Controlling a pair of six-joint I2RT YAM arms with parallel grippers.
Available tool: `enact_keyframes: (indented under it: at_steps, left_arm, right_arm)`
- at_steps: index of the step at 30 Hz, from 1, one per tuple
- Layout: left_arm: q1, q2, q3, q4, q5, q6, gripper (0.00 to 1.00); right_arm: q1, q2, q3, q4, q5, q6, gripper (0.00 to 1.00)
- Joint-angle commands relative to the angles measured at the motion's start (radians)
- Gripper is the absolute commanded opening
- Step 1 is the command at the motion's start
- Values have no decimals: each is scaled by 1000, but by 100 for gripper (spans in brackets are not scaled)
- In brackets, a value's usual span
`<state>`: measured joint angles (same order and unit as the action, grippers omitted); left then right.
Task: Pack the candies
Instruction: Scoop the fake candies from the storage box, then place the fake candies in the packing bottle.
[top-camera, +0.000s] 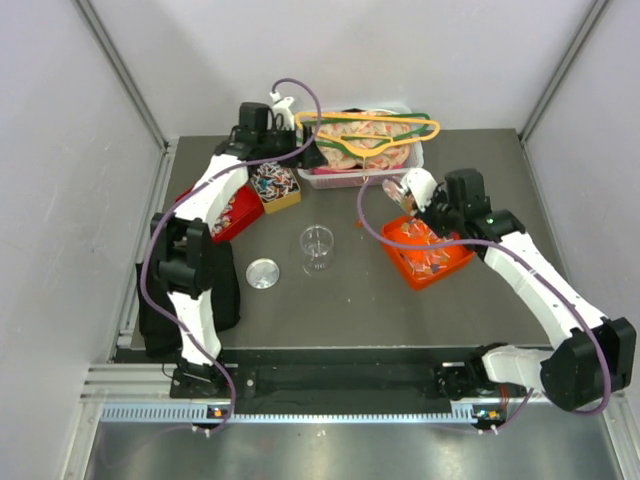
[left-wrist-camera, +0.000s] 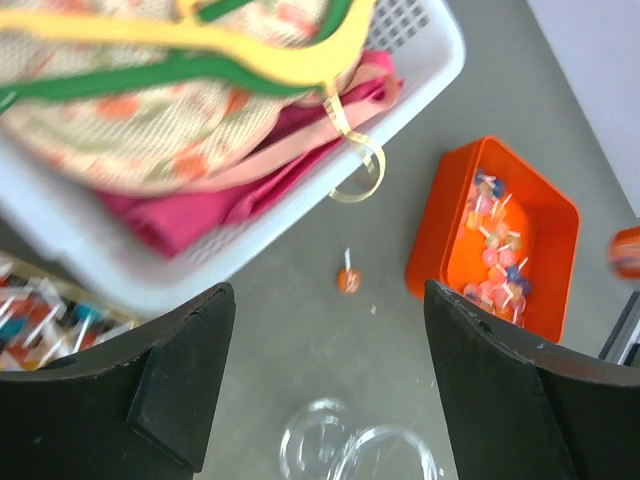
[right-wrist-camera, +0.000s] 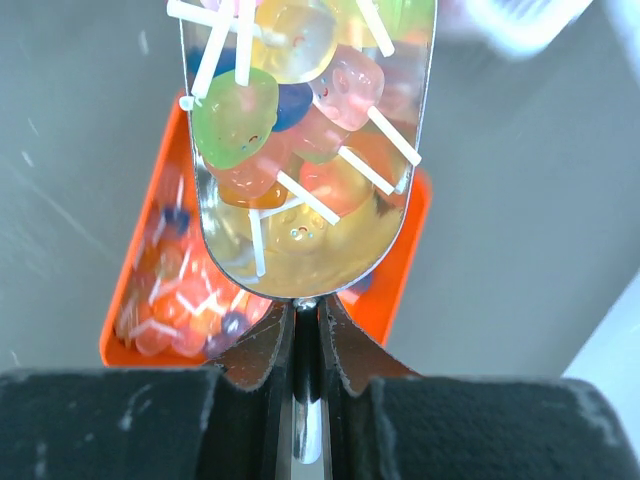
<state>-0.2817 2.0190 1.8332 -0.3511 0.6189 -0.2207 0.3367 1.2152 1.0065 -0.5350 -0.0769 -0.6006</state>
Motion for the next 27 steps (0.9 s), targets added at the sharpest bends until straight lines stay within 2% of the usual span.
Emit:
enact_keyframes:
  at_steps: [1, 5, 9, 16, 27]
  left_arm:
    - [35, -115, -132, 8, -2, 41, 81]
    - [52, -167, -189, -23, 1, 98, 81]
    - [62, -204, -250, -54, 5, 141, 81]
    - [91, -249, -394, -22, 41, 150, 81]
    - [111, -266, -517, 12, 99, 156, 79]
  right_arm:
    - [64, 6, 135, 6, -49, 41, 0]
    - [181, 75, 202, -34, 46, 7, 0]
    - [240, 167, 306, -105, 95, -22, 0]
    - [326, 274, 391, -171, 198, -108, 0]
    - [441, 417, 492, -212, 327, -203, 0]
